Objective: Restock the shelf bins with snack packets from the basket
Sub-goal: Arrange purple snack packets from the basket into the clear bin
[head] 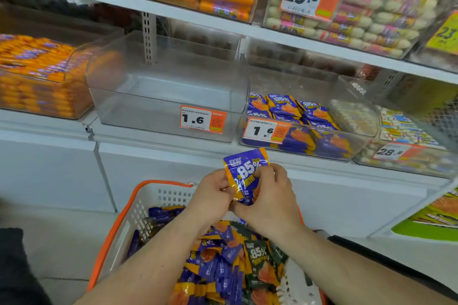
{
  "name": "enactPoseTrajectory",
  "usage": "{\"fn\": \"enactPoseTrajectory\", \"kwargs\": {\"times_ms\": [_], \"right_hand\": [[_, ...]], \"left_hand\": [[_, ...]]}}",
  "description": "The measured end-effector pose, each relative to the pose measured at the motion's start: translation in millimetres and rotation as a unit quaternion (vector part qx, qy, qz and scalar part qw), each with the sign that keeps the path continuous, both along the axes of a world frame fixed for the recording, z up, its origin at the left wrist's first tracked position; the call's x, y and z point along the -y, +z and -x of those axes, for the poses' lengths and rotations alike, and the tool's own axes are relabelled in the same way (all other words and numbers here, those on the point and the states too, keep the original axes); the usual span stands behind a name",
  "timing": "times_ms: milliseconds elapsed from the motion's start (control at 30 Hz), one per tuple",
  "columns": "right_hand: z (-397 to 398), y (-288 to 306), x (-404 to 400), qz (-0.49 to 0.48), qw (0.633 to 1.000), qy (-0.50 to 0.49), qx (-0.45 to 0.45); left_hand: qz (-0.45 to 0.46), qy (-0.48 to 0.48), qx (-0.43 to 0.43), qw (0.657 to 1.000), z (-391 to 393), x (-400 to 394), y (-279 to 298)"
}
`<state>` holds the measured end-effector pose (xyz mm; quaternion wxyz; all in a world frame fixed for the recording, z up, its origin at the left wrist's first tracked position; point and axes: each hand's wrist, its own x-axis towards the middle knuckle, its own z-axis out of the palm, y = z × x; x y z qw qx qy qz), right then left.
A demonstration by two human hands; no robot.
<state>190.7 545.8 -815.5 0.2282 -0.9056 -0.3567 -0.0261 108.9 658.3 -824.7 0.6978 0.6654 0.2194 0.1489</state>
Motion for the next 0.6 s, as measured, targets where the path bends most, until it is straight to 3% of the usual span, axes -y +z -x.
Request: {"fn": "enactPoseTrajectory", "kwargs": {"times_ms": [233,333,400,467,600], "right_hand": [[-27,53,1,-0.182,0.983,0.017,0.035],[-50,92,0,-0.210,0.976,-0.003,0.059],[-71,115,-5,-0.195,0.980,-0.016,0.038],[-96,129,-14,-0.168,0.985,-0.024,0.027],[-143,138,-46,-0.104,0.989,-0.082,-0.070]], "left_hand": [[-0.068,-0.056,0.090,0.992,-21,-11,71],[-0.180,0.025,0.139,0.973,-40,-36,96],[-0.283,0.121,0.106,0.945,-62,-59,105],[-0.371,0.154,0.030,0.915,-86,-80,113],[-0.450,0.048,-0.101,0.886,-121,-107,116]]}}
